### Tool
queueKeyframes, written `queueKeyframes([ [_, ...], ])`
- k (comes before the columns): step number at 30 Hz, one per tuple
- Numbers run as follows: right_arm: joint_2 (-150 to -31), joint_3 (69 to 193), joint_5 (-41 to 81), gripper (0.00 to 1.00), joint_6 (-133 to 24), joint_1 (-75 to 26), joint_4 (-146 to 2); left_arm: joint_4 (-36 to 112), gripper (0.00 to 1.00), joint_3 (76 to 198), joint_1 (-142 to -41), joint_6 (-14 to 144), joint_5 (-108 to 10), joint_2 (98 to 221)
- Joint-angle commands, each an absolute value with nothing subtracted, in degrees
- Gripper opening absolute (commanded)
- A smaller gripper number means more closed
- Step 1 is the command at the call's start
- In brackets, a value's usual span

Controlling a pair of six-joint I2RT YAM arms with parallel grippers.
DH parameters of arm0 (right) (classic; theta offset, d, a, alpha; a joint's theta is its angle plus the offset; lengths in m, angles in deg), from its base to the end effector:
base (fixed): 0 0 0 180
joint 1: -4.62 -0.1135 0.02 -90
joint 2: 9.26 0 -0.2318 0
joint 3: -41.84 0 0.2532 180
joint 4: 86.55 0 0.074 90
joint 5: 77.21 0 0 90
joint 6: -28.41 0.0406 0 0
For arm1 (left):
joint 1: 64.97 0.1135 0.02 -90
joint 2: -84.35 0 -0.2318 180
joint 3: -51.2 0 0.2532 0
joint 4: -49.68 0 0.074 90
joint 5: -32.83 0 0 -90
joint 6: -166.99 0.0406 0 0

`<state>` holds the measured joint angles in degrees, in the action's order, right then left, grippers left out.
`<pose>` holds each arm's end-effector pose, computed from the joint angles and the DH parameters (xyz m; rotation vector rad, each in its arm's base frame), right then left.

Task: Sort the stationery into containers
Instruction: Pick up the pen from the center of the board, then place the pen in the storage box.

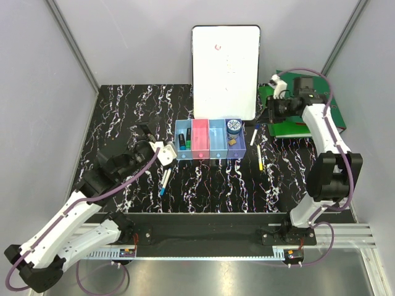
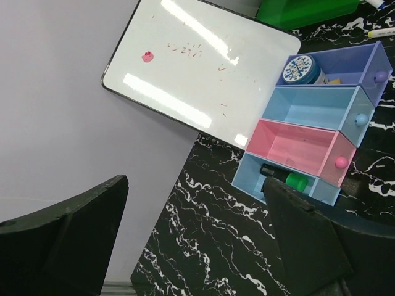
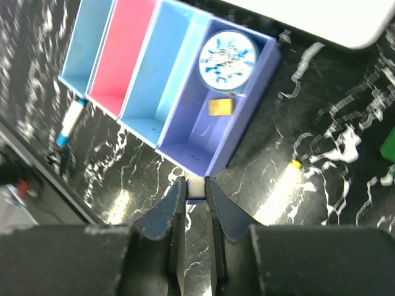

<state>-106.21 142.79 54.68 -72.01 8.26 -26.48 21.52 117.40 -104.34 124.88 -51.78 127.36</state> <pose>0.3598 0.0043 0.2748 -0.4141 2.3364 0.8073 0.1501 -0.1281 0.3614 1.1942 1.1491 0.0350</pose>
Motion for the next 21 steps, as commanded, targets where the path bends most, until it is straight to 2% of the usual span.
queueKeyframes([
  [1,-106.2,147.4,48.1,0.07,-79.2,2.4,-21.1,23.2,0.99,115.8,-104.6,123.9,-51.8,125.8],
  [7,-113.5,157.0,47.1,0.09,-80.3,-2.1,-19.7,23.0,0.99,115.0,-104.6,123.0,-52.4,125.7],
  [21,-127.5,169.1,46.3,0.1,-79.6,-10.2,-19.8,22.9,0.99,114.5,-104.7,123.3,-51.8,127.1],
])
